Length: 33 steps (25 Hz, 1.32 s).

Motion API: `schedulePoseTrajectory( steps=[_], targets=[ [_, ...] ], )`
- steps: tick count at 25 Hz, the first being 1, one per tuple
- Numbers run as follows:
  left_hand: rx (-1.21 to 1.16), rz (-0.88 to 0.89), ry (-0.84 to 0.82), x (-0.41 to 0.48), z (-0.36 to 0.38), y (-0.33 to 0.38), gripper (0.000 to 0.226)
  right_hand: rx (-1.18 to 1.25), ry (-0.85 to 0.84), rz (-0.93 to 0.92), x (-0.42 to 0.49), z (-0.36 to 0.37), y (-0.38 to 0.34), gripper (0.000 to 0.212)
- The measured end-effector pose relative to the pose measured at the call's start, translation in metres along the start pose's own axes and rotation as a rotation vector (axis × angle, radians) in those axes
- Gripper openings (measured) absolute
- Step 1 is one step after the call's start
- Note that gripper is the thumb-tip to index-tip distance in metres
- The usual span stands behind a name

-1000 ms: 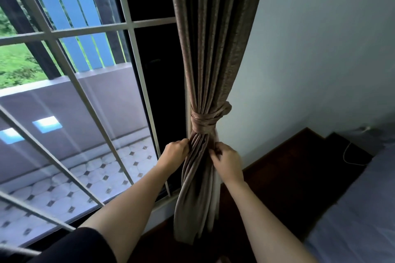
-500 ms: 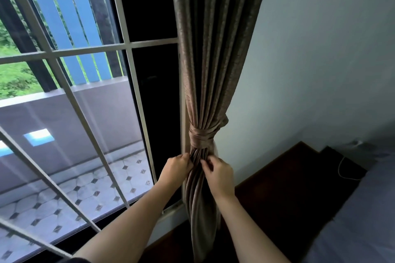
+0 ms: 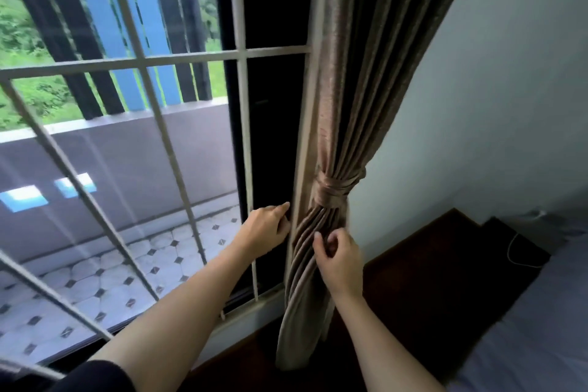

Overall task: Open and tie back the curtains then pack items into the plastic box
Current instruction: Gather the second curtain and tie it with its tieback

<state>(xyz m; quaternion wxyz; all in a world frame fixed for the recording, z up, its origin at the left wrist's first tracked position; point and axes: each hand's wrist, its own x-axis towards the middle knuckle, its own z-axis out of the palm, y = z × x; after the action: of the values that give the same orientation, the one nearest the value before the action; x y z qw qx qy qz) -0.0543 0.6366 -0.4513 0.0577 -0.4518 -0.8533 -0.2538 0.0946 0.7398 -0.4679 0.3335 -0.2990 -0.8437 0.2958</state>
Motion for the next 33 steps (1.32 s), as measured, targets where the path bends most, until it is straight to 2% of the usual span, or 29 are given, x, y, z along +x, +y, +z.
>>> schedulePoseTrajectory(
  steps=[4, 6, 9, 12, 15, 18, 23, 25, 27, 30, 33],
  targets=[
    [0.031, 0.117, 0.328, -0.054, -0.065, -0.04, 0.035, 0.087, -0.143, -0.272, -0.021, 0.065, -0.075, 0.036],
    [0.143, 0.081, 0.444, -0.089, -0.114, -0.07, 0.029, 0.143, -0.254, -0.43, -0.027, 0.098, -0.136, 0.035],
    [0.325, -0.028, 0.52, -0.143, -0.184, -0.11, 0.028, 0.259, -0.292, -0.703, -0.045, 0.135, -0.222, 0.029],
    [0.556, -0.224, 0.61, -0.208, -0.239, -0.128, 0.031, 0.401, -0.4, -0.889, -0.078, 0.156, -0.291, 0.028],
    [0.694, -0.584, 0.682, -0.286, -0.278, -0.124, 0.035, 0.491, -0.587, -1.056, -0.12, 0.174, -0.334, 0.031],
    [0.698, -0.933, 0.644, -0.362, -0.298, -0.114, 0.044, 0.515, -0.756, -1.175, -0.166, 0.189, -0.369, 0.035],
    [0.807, -1.305, 0.49, -0.486, -0.335, -0.1, 0.065, 0.491, -0.958, -1.43, -0.277, 0.194, -0.434, 0.049],
    [0.787, -1.475, 0.455, -0.536, -0.354, -0.105, 0.065, 0.436, -1.005, -1.496, -0.325, 0.205, -0.462, 0.054],
    [0.81, -1.588, 0.428, -0.587, -0.373, -0.116, 0.057, 0.397, -1.011, -1.542, -0.373, 0.219, -0.489, 0.061],
    [0.807, -1.709, 0.395, -0.656, -0.406, -0.132, 0.055, 0.405, -1.12, -1.5, -0.446, 0.232, -0.535, 0.071],
    [0.775, -1.794, 0.336, -0.707, -0.437, -0.147, 0.057, 0.345, -1.197, -1.521, -0.497, 0.236, -0.572, 0.072]
  ],
)
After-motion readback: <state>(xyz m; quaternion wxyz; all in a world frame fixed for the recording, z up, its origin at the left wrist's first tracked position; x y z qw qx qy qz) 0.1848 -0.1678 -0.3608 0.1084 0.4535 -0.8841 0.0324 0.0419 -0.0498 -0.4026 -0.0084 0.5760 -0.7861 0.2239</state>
